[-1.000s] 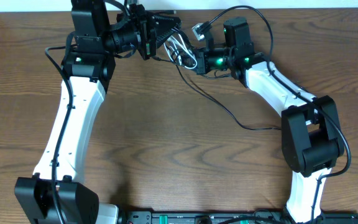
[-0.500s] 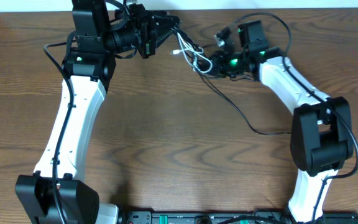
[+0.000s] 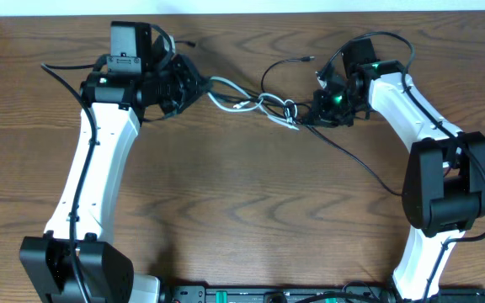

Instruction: Untangle cables

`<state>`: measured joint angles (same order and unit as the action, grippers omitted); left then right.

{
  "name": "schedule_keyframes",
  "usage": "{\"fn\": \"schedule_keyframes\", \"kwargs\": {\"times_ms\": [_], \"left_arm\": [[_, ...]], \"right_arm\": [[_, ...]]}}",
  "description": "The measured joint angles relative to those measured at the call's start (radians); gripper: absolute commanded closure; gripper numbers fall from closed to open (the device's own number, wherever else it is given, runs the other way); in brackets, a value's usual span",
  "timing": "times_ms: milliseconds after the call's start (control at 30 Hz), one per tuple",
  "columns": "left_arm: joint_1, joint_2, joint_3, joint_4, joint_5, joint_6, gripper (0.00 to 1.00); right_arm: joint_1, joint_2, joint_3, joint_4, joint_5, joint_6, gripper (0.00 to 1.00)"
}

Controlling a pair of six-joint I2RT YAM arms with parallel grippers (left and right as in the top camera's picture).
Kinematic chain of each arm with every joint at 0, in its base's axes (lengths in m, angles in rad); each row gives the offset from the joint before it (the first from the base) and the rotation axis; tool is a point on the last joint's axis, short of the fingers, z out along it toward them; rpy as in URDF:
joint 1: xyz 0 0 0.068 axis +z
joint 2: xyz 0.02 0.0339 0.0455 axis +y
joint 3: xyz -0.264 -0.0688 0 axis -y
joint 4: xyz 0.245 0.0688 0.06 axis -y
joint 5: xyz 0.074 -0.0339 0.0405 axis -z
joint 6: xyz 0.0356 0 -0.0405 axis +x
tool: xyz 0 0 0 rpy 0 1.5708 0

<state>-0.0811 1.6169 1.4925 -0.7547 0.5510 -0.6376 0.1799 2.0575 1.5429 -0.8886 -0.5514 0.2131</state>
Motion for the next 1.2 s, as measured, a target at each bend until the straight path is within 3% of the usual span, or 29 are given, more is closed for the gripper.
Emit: {"fn": "schedule_keyframes", "kwargs": {"times_ms": [133, 300, 467, 600, 800, 900, 1000, 1067, 1200], "left_arm": [[-0.005, 0.000, -0.002, -0.072, -0.127, 0.126, 0.83], [-0.005, 0.020, -0.002, -0.139, -0.204, 0.233, 0.63], [-0.007, 0.084, -0.002, -0.156, -0.225, 0.286, 0.56], [-0.007, 0.103, -0.003, -0.117, -0.182, 0.350, 0.51], [-0.008, 0.103, -0.003, -0.029, 0.008, 0.467, 0.48], [-0.009, 0.103, -0.003, -0.017, 0.062, 0.494, 0.47], [-0.009, 0.103, -0.003, -0.004, 0.091, 0.510, 0.47], [-0.010, 0.103, -0.003, -0.001, 0.101, 0.513, 0.47], [-0.023, 0.103, -0.003, 0.022, 0.106, 0.516, 0.47]], "right_arm": [[-0.015, 0.000, -0.005, -0.021, 0.085, -0.046, 0.99], [-0.048, 0.001, -0.014, -0.032, 0.161, -0.074, 0.99], [-0.047, -0.002, -0.014, -0.062, 0.166, -0.120, 0.99], [-0.036, -0.024, -0.018, -0.089, 0.129, -0.197, 0.99], [-0.002, -0.120, -0.020, -0.109, 0.095, -0.285, 0.98], [0.004, -0.172, -0.020, -0.109, 0.095, -0.302, 0.71], [0.002, -0.194, -0.020, -0.107, 0.100, -0.313, 0.35], [0.002, -0.194, -0.020, -0.106, 0.100, -0.318, 0.26], [0.002, -0.194, -0.020, -0.081, 0.103, -0.327, 0.25]]}}
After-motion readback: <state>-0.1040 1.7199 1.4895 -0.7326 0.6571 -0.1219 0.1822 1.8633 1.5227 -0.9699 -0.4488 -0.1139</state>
